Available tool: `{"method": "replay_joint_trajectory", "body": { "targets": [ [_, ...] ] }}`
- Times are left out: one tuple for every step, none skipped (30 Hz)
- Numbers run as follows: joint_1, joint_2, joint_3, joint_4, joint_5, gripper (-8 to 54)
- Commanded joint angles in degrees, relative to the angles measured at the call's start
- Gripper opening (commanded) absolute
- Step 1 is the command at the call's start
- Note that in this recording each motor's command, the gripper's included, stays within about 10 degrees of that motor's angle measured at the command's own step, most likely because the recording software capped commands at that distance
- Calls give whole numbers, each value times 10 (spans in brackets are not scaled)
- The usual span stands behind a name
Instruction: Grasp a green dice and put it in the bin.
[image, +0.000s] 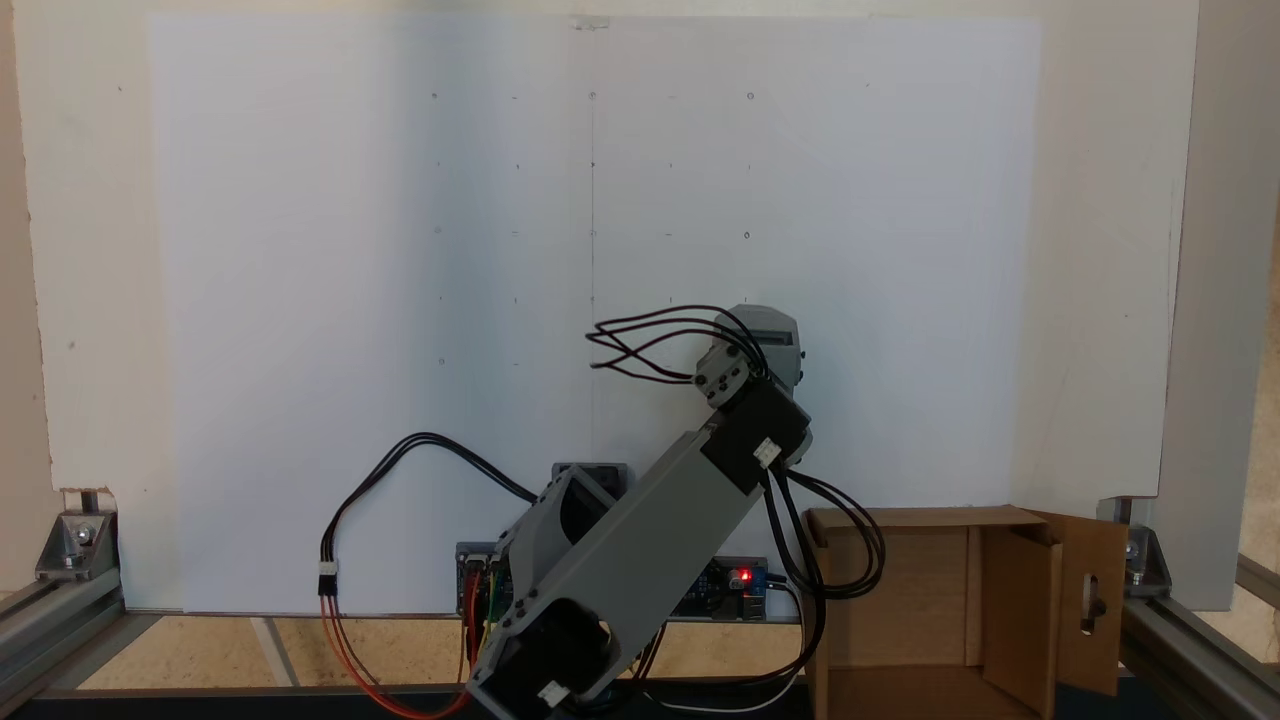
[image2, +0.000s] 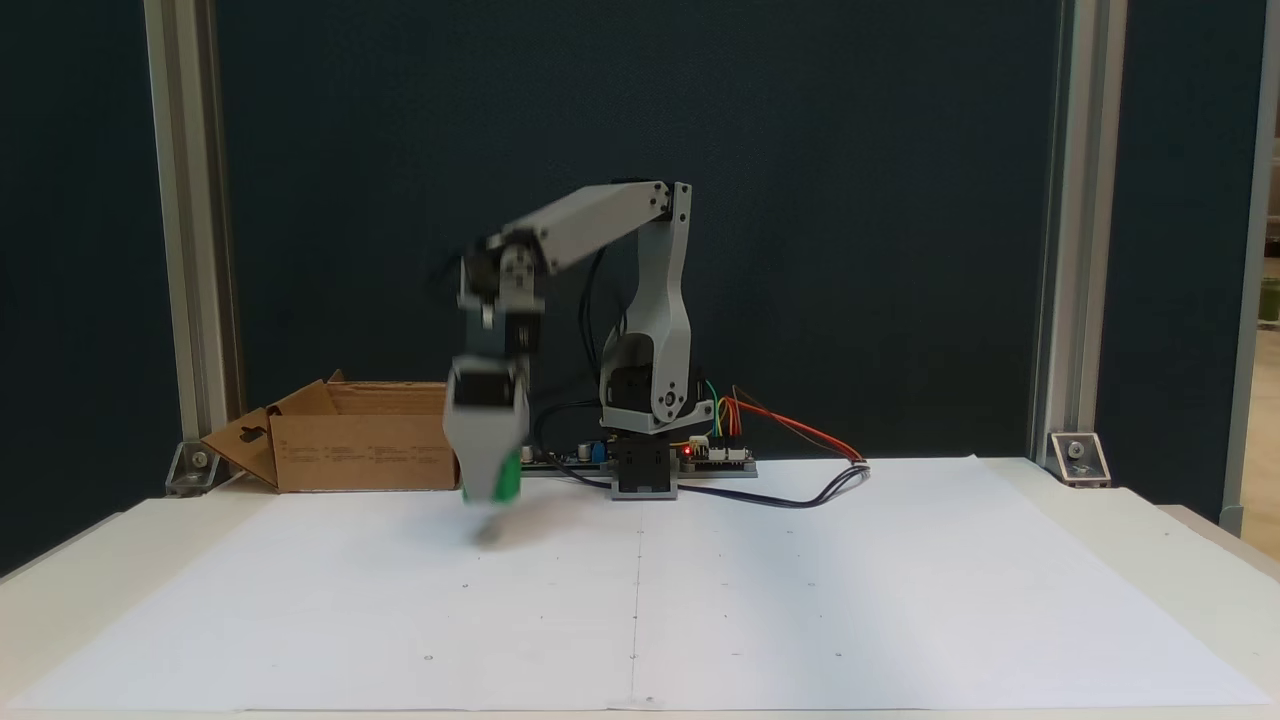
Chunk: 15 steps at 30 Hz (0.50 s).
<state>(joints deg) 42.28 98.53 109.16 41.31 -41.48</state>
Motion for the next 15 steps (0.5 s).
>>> {"method": "replay_joint_trajectory", "body": {
  "targets": [
    [-19,26,-84,93,96,115],
    [-29,33,-119,124,117,115],
    [-36,34,-153,155,138,115],
    [-45,35,-186,190,160,115],
    [-51,35,-217,224,182,115],
    [-56,35,-247,256,204,115],
    [-58,35,-272,286,225,115],
    [-60,35,-295,315,247,115],
    [-60,35,-313,349,268,115],
    [-57,35,-328,375,291,115],
    [-51,35,-343,381,312,115],
    [-40,35,-355,385,336,115],
    [-26,35,-367,385,339,115],
    [-10,35,-378,385,339,115],
    [11,34,-388,385,339,115]
  ]
}}
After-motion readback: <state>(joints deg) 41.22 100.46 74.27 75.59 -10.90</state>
